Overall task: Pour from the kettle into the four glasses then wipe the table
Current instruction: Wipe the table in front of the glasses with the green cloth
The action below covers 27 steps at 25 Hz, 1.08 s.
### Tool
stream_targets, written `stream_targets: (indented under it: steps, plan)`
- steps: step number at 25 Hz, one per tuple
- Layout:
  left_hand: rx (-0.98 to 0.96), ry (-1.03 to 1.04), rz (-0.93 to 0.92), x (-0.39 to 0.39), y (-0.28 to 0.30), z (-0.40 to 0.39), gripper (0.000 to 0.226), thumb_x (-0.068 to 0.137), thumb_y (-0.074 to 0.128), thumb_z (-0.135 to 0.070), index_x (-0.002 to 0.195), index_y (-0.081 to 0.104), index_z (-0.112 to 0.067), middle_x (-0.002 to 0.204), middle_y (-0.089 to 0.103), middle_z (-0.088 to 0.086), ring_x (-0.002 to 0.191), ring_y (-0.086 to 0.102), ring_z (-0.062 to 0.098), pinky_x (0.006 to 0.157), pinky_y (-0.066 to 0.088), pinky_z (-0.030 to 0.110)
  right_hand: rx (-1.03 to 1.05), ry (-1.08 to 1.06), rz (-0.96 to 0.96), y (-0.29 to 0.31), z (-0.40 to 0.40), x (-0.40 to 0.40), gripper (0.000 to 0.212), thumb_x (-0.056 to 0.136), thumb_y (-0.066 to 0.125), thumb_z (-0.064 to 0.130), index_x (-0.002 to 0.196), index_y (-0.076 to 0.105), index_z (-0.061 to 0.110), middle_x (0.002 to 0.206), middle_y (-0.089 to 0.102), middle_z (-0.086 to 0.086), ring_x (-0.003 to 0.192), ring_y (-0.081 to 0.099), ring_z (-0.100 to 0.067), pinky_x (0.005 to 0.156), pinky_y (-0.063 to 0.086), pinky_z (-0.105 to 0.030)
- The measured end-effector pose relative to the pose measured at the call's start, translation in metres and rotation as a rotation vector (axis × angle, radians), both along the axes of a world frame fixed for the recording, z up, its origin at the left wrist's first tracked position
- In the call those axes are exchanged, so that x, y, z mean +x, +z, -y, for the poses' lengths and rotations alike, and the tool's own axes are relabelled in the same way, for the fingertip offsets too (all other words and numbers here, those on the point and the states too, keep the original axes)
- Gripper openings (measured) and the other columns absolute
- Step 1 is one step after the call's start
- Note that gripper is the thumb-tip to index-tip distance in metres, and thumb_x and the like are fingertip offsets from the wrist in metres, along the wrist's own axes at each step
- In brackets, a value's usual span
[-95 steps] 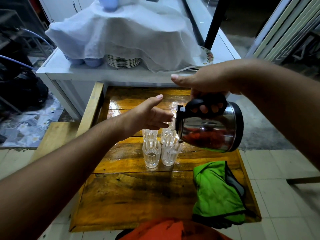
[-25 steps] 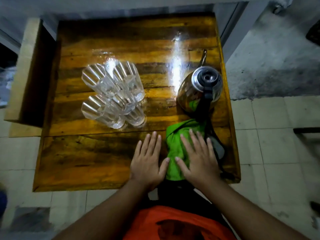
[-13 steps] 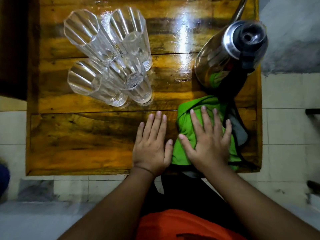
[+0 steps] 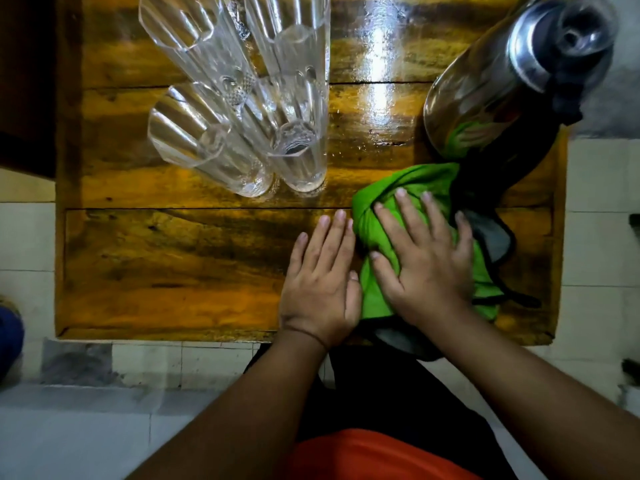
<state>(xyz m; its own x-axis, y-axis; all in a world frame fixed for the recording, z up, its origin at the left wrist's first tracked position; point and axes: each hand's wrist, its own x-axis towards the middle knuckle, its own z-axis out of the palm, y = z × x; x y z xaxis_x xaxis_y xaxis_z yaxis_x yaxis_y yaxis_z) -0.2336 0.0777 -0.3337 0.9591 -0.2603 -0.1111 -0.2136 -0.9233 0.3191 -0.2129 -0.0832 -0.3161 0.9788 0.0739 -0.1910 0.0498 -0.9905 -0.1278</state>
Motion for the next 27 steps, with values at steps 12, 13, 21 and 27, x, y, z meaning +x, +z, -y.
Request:
stream_targets:
  steps: [12,13,21,27]
  plan:
    - [0.085,0.163,0.019,-0.003,-0.005,-0.039,0.072,0.091,0.042,-0.043,0.156,0.028,-0.014,0.165,0.019,0.01,0.154,0.013,0.027,0.123,0.009,0.046,0.05,-0.034,-0.02,0.0,-0.02,0.008,0.07,0.087,0.043,0.054,0.153,0.032,0.033,0.166,0.024,0.001,0.153,0.018,-0.023,0.118,0.015,-0.054]
    - [0.086,0.163,0.015,-0.003,-0.005,-0.04,0.073,0.09,0.043,-0.042,0.156,0.028,-0.014,0.166,0.018,0.01,0.154,0.012,0.026,0.123,0.009,0.047,0.065,-0.06,-0.021,0.0,-0.025,0.021,0.07,0.088,0.042,0.053,0.154,0.03,0.033,0.167,0.022,0.002,0.153,0.016,-0.022,0.118,0.014,-0.054]
    - [0.088,0.158,0.018,-0.003,-0.004,-0.041,0.074,0.087,0.045,-0.039,0.156,0.028,-0.015,0.166,0.017,0.008,0.154,0.013,0.026,0.123,0.011,0.048,0.081,-0.109,0.017,0.0,-0.049,0.07,0.068,0.079,0.046,0.043,0.147,0.042,0.035,0.164,0.03,0.0,0.15,0.023,-0.027,0.115,0.019,-0.057]
    - [0.047,0.168,0.031,-0.004,-0.005,-0.041,0.069,0.091,0.041,-0.037,0.155,0.029,-0.016,0.165,0.019,0.007,0.154,0.014,0.025,0.122,0.014,0.05,0.038,0.04,-0.031,0.004,-0.026,-0.016,0.068,0.077,0.055,0.046,0.144,0.046,0.036,0.159,0.039,-0.002,0.148,0.029,-0.03,0.117,0.019,-0.057]
